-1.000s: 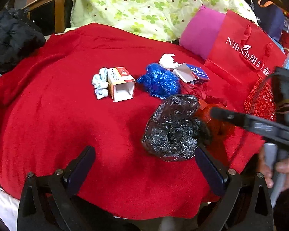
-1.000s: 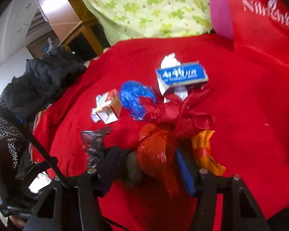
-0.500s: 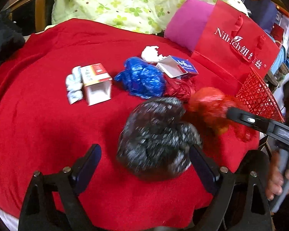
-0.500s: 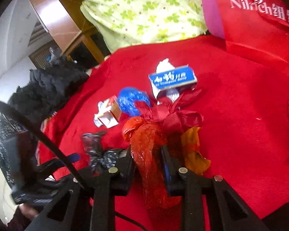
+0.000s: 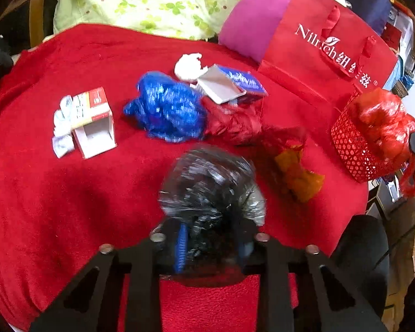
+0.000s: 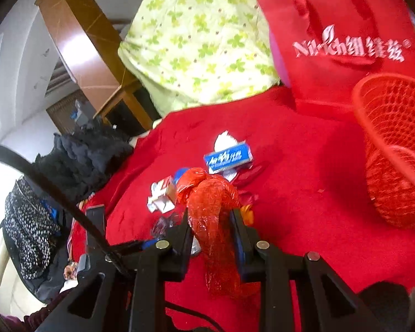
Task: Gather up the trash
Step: 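Grasp the black plastic bag with the left tool while the right tool grasps the orange-red bag, then carry both bags into the red mesh basket and open both tools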
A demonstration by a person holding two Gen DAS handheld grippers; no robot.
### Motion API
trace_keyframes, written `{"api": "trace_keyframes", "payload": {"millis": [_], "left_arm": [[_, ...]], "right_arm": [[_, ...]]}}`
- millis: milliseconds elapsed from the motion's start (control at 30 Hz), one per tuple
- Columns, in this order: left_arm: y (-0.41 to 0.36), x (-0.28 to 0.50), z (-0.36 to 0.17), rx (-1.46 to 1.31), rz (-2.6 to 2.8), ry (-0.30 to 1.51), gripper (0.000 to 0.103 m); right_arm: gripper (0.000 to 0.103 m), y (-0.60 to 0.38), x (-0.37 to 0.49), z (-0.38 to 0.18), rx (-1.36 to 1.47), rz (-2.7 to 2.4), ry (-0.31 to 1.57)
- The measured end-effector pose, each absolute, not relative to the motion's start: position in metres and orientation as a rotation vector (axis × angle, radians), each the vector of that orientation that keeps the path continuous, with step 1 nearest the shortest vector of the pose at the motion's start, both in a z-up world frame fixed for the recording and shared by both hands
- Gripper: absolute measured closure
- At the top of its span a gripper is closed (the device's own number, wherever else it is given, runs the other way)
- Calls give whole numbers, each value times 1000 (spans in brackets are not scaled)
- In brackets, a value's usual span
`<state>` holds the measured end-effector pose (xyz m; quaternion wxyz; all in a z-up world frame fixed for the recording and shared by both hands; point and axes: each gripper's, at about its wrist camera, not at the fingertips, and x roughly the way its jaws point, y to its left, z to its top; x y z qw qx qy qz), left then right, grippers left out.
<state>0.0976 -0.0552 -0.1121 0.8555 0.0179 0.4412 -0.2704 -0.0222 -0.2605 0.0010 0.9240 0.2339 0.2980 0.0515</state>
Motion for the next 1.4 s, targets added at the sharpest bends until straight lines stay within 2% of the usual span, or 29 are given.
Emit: {"api": "trace_keyframes", "payload": {"millis": [33, 333, 533, 800, 1100, 1133, 1167, 1200, 1267, 1300, 1400], "left_arm": [[-56, 95, -109, 46, -568, 912, 99], [-64, 82, -67, 68, -558, 799, 99], [-92, 79, -11, 103, -622, 701, 99], [-204, 78, 55, 134, -807, 604, 99], [-337, 74, 53, 186, -959, 620, 97], [-347, 74, 50, 197, -970, 629, 94], [-356, 76, 44, 218, -971, 643, 82], [-363, 76, 39, 237, -962, 653, 61], [-362, 76, 32, 238, -936, 647, 35], [-359, 75, 30, 232, -931, 640, 35], [-330, 77, 28, 225, -909, 631, 35]], "right_arm": [[76, -266, -28, 6, 484, 93, 592], [76, -309, -68, 37, 508, -23, 469], [76, -344, -90, 51, 530, -134, 401], [76, -409, -124, 51, 646, -252, 329], [73, -468, -128, 24, 796, -310, 343], [73, -472, -127, 20, 809, -309, 350], [73, -474, -125, 17, 821, -306, 360], [70, -476, -124, 14, 832, -302, 369], [51, -476, -122, 9, 840, -314, 383], [35, -475, -123, 8, 840, -322, 372], [34, -467, -123, 12, 788, -305, 347]]}}
